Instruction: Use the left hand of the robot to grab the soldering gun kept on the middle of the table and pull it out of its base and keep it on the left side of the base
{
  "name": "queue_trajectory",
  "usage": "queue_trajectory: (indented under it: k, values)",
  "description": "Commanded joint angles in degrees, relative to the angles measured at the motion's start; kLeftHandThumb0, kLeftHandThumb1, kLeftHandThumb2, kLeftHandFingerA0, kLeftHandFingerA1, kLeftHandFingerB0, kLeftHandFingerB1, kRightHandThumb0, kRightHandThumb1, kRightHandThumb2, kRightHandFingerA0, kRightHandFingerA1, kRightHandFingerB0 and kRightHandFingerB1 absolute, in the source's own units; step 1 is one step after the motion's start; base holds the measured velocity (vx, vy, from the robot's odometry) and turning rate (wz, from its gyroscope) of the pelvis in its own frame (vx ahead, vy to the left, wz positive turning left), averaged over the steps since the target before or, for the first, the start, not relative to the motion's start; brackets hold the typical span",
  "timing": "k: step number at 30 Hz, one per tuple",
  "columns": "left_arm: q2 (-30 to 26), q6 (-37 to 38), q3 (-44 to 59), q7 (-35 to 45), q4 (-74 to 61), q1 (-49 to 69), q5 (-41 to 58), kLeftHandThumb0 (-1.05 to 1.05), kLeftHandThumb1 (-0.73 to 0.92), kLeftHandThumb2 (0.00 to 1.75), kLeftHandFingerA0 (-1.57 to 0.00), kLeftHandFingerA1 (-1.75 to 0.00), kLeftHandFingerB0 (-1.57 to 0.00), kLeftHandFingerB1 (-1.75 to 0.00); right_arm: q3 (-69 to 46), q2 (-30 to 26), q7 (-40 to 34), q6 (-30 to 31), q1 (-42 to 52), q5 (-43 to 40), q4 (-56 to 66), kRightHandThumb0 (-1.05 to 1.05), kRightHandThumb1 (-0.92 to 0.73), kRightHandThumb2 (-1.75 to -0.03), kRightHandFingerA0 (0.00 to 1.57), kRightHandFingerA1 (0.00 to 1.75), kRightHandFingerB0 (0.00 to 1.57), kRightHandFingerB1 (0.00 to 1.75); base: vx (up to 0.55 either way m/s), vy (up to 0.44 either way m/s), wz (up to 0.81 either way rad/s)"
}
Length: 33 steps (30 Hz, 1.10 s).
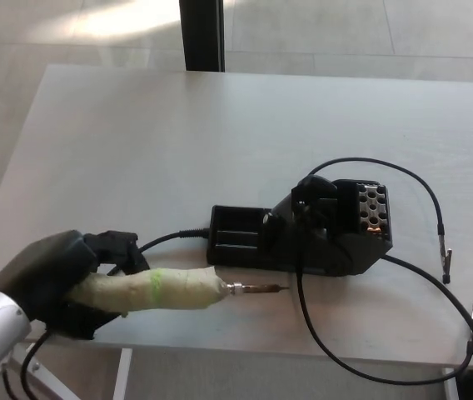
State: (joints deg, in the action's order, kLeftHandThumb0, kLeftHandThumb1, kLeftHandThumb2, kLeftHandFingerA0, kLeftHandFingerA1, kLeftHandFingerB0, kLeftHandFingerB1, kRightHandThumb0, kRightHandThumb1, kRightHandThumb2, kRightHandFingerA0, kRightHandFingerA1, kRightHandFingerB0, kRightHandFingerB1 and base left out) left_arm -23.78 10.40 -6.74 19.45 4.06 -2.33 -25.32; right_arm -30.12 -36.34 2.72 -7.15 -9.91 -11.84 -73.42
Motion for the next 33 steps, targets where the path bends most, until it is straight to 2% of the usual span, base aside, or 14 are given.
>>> queue_trajectory:
  k: [1,3,5,6,15,17,20,21,24,25,28,29,31,33]
  values:
    - [-4.1,-1.0,-2.2,-2.7,-1.0,-1.0,-7.2,-0.34,0.67,0.59,-0.57,-0.69,-0.3,-0.43,-0.4,-0.9,0.1,0.7,-0.1,-1.0,0.6,-1.03,-0.84,-0.94,1.55,1.0,0.64,1.5,0.0,0.0,0.0]
    - [-6.2,-0.8,-3.4,-2.9,-1.3,-1.7,-9.7,-0.37,0.66,0.59,-0.48,-0.65,-0.39,-0.45,-0.4,-1.2,-0.1,1.2,-0.4,-1.0,0.7,-1.04,-0.66,-1.22,1.51,1.12,0.78,1.29,0.0,0.0,0.0]
    - [-7.4,0.1,-4.0,-4.3,-0.8,-2.2,-10.8,-0.37,0.66,0.59,-0.48,-0.65,-0.39,-0.45,-0.6,-1.1,-0.1,1.4,-0.5,-1.2,0.8,-1.04,-0.66,-1.22,1.51,1.12,0.78,1.29,0.0,0.0,0.0]
    - [-8.1,-0.1,-4.1,-4.6,-0.4,-2.9,-11.2,-0.38,0.67,0.6,-0.42,-0.6,-0.43,-0.45,-0.5,-1.2,0.2,1.2,-0.3,-1.1,0.8,-1.03,-0.85,-0.92,1.53,1.03,0.69,1.44,0.0,0.0,0.0]
    - [-11.6,1.4,-6.0,-7.6,0.6,-3.7,-14.3,-0.42,0.66,0.59,-0.49,-0.58,-0.55,-0.45,0.0,-1.3,-0.1,0.9,-0.2,-0.5,1.0,-1.02,-0.83,-0.96,1.57,1.0,0.65,1.52,0.0,0.0,0.0]
    - [-12.0,0.8,-6.4,-8.1,0.4,-3.5,-15.3,-0.44,0.65,0.6,-0.49,-0.63,-0.59,-0.45,0.0,-1.3,0.1,0.9,-0.2,-0.5,1.0,-1.02,-0.65,-1.23,1.49,1.12,0.77,1.29,0.0,0.0,0.0]
    - [-12.2,0.6,-6.5,-8.5,0.3,-3.2,-15.6,-0.43,0.65,0.59,-0.46,-0.63,-0.6,-0.45,-0.4,-1.3,0.5,1.0,-0.2,-1.0,0.9,-1.0,-0.8,-0.99,1.54,1.02,0.63,1.51,0.0,0.0,0.0]
    - [-12.4,0.9,-6.5,-8.8,0.5,-3.1,-15.7,-0.47,0.52,0.92,-0.45,-0.68,-0.53,-0.61,-0.3,-1.3,0.4,1.1,-0.2,-0.9,0.9,-1.0,-0.8,-0.99,1.53,1.02,0.68,1.46,0.0,0.0,0.0]
    - [-12.7,1.3,-6.7,-8.9,0.7,-3.1,-15.7,-0.49,0.52,0.92,-0.44,-0.69,-0.52,-0.6,-0.1,-1.4,0.2,0.9,-0.2,-0.6,0.8,-0.99,-0.78,-1.01,1.5,1.06,0.67,1.47,0.0,0.0,0.0]
    - [-12.8,1.1,-6.6,-8.9,0.3,-2.9,-15.9,-0.47,0.65,0.59,-0.34,-0.66,-0.53,-0.43,-0.1,-1.4,0.1,0.8,-0.2,-0.6,0.8,-0.99,-0.78,-0.99,1.51,1.04,0.63,1.47,0.0,0.0,0.0]
    - [-13.1,0.6,-6.6,-8.6,-0.5,-2.7,-16.3,-0.47,0.65,0.59,-0.34,-0.66,-0.53,-0.43,-0.1,-1.4,0.1,0.7,-0.1,-0.5,0.7,-0.99,-0.78,-0.99,1.51,1.04,0.63,1.47,0.0,0.0,0.0]
    - [-13.2,0.7,-5.7,-8.8,-1.4,-2.1,-15.6,-0.49,0.51,0.87,-0.26,-0.64,-0.43,-0.57,-0.2,-1.3,0.3,0.6,-0.1,-0.7,0.7,-0.98,-0.64,-1.32,1.49,1.2,0.71,1.24,0.0,0.0,0.0]
    - [-12.6,0.0,-4.6,-9.1,-2.2,-1.8,-14.6,-0.42,0.71,0.63,-0.21,-0.64,-0.49,-0.5,-0.7,-1.5,0.4,1.0,0.4,-1.2,0.9,-1.02,-0.59,-1.24,1.42,1.16,0.65,1.26,0.0,0.0,0.0]
    - [-12.0,-1.7,-3.0,-7.4,-3.7,-1.8,-12.4,-0.41,0.7,0.67,-0.16,-0.64,-0.44,-0.5,-0.6,-1.5,0.4,0.4,1.0,-0.9,1.2,-0.97,-0.73,-1.02,1.45,1.1,0.48,1.49,0.0,0.0,0.0]
